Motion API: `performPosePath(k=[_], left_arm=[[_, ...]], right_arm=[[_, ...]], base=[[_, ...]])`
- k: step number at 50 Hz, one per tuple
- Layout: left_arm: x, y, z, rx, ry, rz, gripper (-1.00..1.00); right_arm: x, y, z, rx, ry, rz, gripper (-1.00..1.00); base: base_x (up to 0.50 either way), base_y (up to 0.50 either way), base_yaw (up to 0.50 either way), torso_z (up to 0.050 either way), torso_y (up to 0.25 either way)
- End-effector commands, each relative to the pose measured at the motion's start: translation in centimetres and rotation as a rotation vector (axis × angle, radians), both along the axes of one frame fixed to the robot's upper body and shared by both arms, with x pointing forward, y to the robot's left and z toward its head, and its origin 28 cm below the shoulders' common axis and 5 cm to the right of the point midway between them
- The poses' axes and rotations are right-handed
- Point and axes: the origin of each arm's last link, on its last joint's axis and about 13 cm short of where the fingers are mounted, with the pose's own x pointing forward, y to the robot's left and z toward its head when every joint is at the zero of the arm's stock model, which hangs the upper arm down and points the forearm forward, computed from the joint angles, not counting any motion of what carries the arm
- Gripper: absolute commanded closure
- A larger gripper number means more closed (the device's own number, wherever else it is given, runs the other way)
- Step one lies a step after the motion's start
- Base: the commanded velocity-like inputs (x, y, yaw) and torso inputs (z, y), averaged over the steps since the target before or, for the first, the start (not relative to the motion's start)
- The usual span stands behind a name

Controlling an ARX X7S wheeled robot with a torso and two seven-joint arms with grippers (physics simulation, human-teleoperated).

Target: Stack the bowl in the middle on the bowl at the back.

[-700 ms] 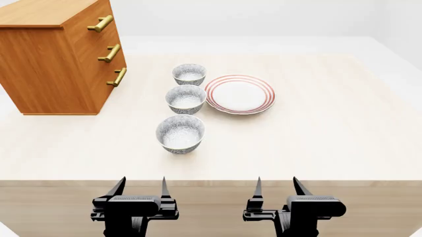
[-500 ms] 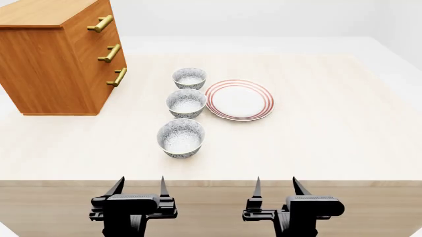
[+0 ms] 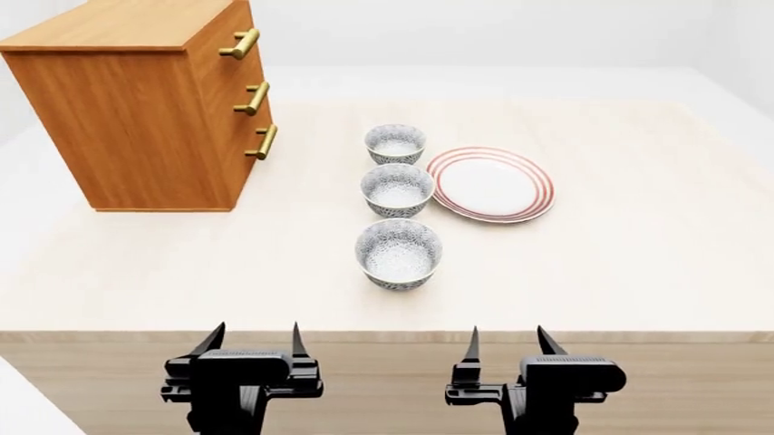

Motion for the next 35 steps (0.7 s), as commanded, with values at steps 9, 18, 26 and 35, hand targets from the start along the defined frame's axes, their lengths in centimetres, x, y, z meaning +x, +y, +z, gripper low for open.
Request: performPosePath(k=[9,18,26,35], left_arm=[[0.1,-0.3,0.0,-0.043,0.015,-0.097,-1.00],[1.7,-0.2,3.1,-0.057,-0.025,-0.091,-1.00],[3.1,-0.1,6.6,-0.085,-0.066,-0.082,-1.00],[3.8,-0.7,8.1,-0.072,-0.075,-0.094,-1.00]], right_arm=[[0.5,-0.6,0.3,-0.012,0.032,-0.056,-1.00],[0.6,-1.4,3.0,-0.042,0.006,-0.101,-1.00],[0.7,-1.5,5.1,-0.090,-0.019,-0.093,-1.00],[0.6,-1.6,6.2,-0.113,-0.052,-0.070,-1.00]], base=[[0.00,0.00,0.00,0.050,0.000],[0.00,0.00,0.00,0.050,0.000],[0.00,0.00,0.00,0.050,0.000],[0.23,0.00,0.00,0.036,0.000]])
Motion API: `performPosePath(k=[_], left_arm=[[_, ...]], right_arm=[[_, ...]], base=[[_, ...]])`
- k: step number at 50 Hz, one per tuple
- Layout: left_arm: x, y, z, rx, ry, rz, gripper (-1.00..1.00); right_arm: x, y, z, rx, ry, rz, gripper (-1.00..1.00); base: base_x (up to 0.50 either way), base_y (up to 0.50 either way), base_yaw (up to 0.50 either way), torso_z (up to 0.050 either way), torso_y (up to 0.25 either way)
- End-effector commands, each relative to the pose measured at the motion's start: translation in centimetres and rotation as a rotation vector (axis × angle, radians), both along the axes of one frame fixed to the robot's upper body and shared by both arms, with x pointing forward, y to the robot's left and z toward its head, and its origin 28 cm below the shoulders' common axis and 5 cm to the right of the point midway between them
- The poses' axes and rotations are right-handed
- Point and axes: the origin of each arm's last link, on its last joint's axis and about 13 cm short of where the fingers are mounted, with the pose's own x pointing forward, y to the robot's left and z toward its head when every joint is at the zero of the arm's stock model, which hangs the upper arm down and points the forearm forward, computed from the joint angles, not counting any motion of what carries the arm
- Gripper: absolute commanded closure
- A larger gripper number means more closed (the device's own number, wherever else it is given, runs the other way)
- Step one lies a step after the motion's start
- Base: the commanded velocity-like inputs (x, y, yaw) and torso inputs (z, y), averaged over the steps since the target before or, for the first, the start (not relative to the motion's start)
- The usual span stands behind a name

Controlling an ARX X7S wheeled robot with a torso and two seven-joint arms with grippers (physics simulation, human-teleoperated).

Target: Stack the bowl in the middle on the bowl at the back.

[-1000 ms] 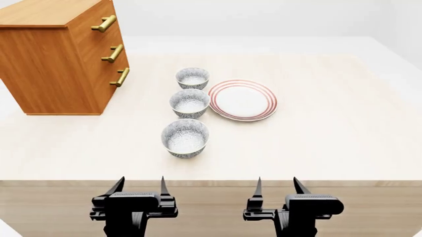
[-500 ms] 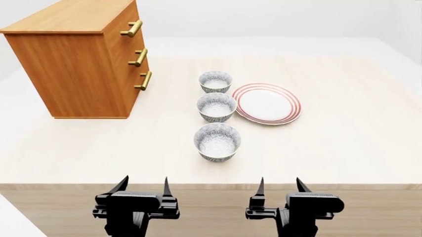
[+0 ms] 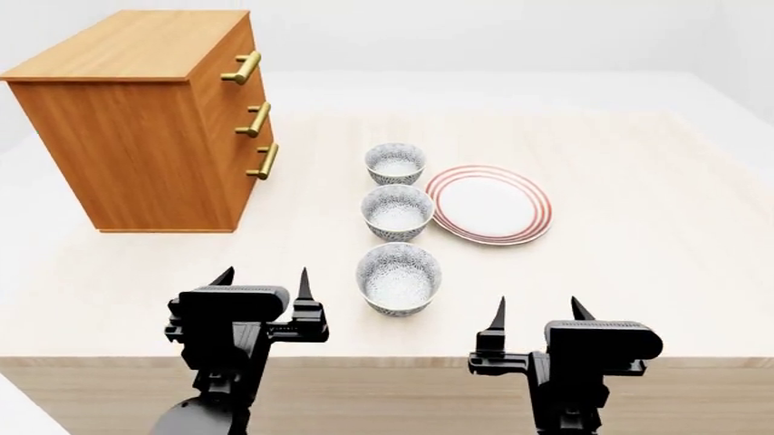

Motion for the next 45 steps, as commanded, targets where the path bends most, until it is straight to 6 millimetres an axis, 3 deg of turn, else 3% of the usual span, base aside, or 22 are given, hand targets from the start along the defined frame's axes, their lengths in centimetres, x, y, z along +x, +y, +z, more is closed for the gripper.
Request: performPosePath(k=[1,33,45], left_arm=[[0.8,-0.4,2.3,0.004,-0.021,-0.015,-1.00],[1.1,-0.6,2.3,0.005,0.024,-0.049,-1.00],[2.2,-2.1,4.5,0.014,0.293,-0.250,-1.00]], right_arm=[[-0.1,-0.2,1.6,-0.034,-0.030,0.013,-1.00],[-0.6,-0.5,2.0,-0.051,-0.062,0.006,-1.00],[-0.7,-0.7,1.8,-0.055,-0.078,-0.025,-1.00]], base=[[0.50,0.00,0.00,0.000,0.000],[0.50,-0.01,0.00,0.000,0.000],[0.12,0.00,0.00,0.000,0.001]])
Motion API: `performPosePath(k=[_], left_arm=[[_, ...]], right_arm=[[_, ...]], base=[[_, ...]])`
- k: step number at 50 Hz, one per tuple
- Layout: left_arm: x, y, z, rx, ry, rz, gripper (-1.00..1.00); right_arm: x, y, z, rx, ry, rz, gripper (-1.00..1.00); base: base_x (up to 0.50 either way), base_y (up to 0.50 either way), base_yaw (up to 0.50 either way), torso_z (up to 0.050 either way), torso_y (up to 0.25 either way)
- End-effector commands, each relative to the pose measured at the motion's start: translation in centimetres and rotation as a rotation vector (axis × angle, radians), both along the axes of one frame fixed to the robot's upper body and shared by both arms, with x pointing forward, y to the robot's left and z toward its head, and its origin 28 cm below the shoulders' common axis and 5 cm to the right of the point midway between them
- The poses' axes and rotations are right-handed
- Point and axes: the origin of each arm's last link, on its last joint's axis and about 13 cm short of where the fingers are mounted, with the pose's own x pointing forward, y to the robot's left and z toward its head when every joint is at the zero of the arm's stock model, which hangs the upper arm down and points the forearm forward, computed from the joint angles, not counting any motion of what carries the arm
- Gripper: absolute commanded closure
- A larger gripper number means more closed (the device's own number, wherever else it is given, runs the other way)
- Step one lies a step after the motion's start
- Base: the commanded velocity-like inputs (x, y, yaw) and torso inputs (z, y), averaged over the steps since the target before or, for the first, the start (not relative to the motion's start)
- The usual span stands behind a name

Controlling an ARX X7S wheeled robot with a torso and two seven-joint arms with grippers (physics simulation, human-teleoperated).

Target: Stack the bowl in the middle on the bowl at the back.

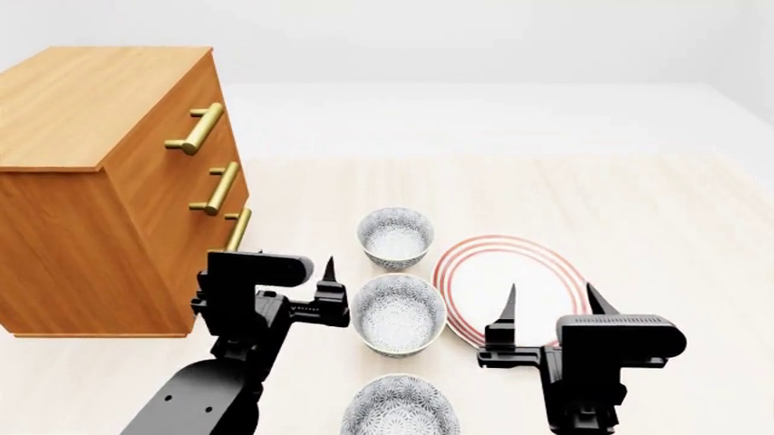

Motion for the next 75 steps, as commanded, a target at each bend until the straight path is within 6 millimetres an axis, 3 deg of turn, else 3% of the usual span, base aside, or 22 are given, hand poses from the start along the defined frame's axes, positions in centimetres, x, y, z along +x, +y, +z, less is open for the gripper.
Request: performPosePath(k=[1,12,23,44,63,64,75], left_arm=[[0.9,-1.2,1.9,0.020,0.208,-0.154,-1.00],[2.7,-3.4,2.9,0.019,0.420,-0.228,-1.00],[4.7,-4.9,1.5,0.071,0.524,-0.183,-1.00],[6.5,-5.3,-1.1,0.065,0.656,-0.167,-1.00],[7.8,-5.2,-2.6,0.031,0.726,-0.130,-1.00],[7.8,-5.2,-2.7,0.026,0.730,-0.124,1.00],[7.8,-4.7,-1.6,-0.046,0.693,-0.088,1.00]], right_arm=[[-0.1,-0.2,-0.2,0.002,-0.010,-0.020,-1.00],[-0.6,-0.3,-0.3,0.008,-0.015,-0.017,-1.00],[-0.9,-0.6,-0.6,0.010,-0.009,-0.023,-1.00],[-1.4,-1.0,-0.7,0.010,-0.004,-0.024,-1.00],[0.3,-1.4,-0.6,0.014,0.004,-0.027,-1.00],[0.5,-1.4,-0.5,0.014,0.004,-0.027,-1.00],[1.8,-1.6,-0.2,0.017,0.010,-0.025,-1.00]], base=[[0.00,0.00,0.00,0.000,0.000],[0.00,0.00,0.00,0.000,0.000],[0.00,0.00,0.00,0.000,0.000],[0.00,0.00,0.00,0.000,0.000],[0.00,0.00,0.00,0.000,0.000],[0.00,0.00,0.00,0.000,0.000],[0.00,0.00,0.00,0.000,0.000]])
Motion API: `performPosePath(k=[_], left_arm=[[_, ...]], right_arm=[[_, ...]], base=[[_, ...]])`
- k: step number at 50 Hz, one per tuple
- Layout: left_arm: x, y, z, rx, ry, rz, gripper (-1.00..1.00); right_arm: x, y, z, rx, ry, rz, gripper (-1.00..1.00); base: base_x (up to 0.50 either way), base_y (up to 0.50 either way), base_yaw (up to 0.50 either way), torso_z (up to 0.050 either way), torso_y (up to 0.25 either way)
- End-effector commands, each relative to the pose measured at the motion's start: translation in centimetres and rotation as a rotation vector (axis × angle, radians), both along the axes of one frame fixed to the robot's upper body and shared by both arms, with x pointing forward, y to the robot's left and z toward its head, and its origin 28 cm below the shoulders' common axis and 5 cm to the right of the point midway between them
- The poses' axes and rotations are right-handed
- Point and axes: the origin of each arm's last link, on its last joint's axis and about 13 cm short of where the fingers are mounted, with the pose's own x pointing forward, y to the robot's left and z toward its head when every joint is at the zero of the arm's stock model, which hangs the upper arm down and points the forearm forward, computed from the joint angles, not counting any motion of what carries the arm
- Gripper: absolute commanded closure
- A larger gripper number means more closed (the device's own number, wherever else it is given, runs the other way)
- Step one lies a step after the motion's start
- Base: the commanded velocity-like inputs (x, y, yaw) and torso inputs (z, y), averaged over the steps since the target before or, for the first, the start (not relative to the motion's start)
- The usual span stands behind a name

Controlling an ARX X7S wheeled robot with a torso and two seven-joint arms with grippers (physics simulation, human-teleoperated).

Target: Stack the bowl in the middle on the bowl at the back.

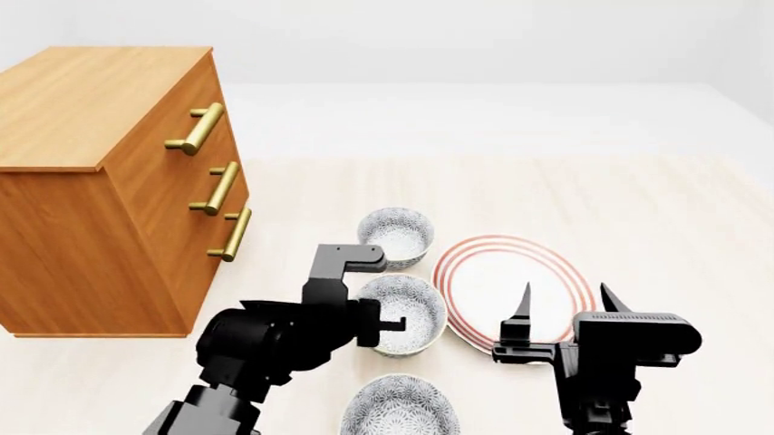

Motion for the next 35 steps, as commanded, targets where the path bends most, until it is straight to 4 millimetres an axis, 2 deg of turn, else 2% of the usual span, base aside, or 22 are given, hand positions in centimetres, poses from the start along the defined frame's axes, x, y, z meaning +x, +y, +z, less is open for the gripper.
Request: performPosePath(k=[1,14,21,23,25,28,35], left_arm=[[0.1,0.5,0.8,-0.059,-0.020,0.061,1.00],[0.4,2.0,3.5,-0.188,-0.074,0.115,1.00],[-0.2,2.4,4.7,-0.273,-0.064,0.085,1.00],[-0.5,2.4,5.1,-0.293,-0.063,0.072,1.00],[-0.8,2.5,5.4,-0.311,-0.061,0.060,1.00],[-1.3,2.6,5.9,-0.338,-0.062,0.038,1.00],[-3.4,3.0,7.4,-0.391,-0.085,-0.037,1.00]], right_arm=[[1.2,-0.2,0.3,0.003,0.004,0.001,-1.00],[2.2,0.3,2.1,0.008,0.007,0.011,-1.00],[2.5,0.8,3.4,0.008,0.007,0.009,-1.00],[0.5,0.8,1.1,0.008,0.008,0.008,-1.00],[-0.6,0.7,-0.3,0.012,0.006,0.006,-1.00],[-1.4,0.5,-0.8,0.015,0.004,0.004,-1.00],[-1.3,0.7,-1.0,0.014,0.005,0.000,-1.00]], base=[[0.00,0.00,0.00,0.000,0.000],[0.00,0.00,0.00,0.000,0.000],[0.00,0.00,0.00,0.000,0.000],[0.00,0.00,0.00,0.000,0.000],[0.00,0.00,0.00,0.000,0.000],[0.00,0.00,0.00,0.000,0.000],[0.00,0.00,0.00,0.000,0.000]])
